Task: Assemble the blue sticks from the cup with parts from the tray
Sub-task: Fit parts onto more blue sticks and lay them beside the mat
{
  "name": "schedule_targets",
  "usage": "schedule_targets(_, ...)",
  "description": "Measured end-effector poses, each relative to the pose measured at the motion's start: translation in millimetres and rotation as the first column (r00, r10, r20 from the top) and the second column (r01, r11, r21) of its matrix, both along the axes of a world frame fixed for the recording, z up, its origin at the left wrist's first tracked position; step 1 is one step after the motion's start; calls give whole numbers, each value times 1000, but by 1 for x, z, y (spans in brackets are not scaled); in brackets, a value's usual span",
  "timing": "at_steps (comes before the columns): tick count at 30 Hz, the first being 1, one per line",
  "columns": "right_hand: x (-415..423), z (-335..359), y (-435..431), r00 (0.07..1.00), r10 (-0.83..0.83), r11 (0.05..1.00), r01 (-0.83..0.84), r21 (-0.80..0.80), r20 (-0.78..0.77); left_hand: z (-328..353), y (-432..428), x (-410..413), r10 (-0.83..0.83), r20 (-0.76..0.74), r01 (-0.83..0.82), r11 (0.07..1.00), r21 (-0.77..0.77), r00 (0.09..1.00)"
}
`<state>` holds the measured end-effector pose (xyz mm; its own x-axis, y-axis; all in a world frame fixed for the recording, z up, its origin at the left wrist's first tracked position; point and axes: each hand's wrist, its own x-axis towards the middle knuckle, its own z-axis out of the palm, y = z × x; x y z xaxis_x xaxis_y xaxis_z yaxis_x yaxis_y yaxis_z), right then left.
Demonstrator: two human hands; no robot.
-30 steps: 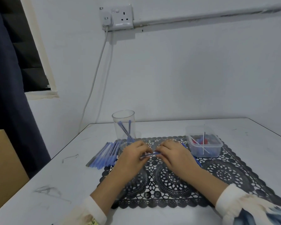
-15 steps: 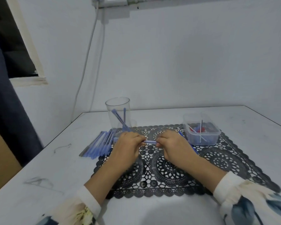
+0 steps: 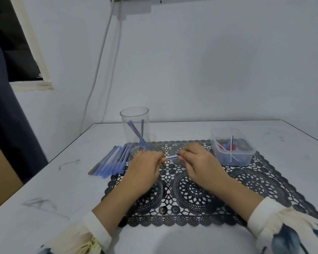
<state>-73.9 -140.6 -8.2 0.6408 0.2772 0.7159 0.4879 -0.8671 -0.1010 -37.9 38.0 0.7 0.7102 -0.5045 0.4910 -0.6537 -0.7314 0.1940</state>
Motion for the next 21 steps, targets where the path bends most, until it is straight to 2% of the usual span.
schedule_targets(10,6,-8,-1,995,48,990,-36,134,-92,4,5,-2,-17,-30,18,999,31,999)
schedule_targets(21,1,-6,2,984,76,994,-61,92,-164,5,7,-2,-47,8,47,997,62,999)
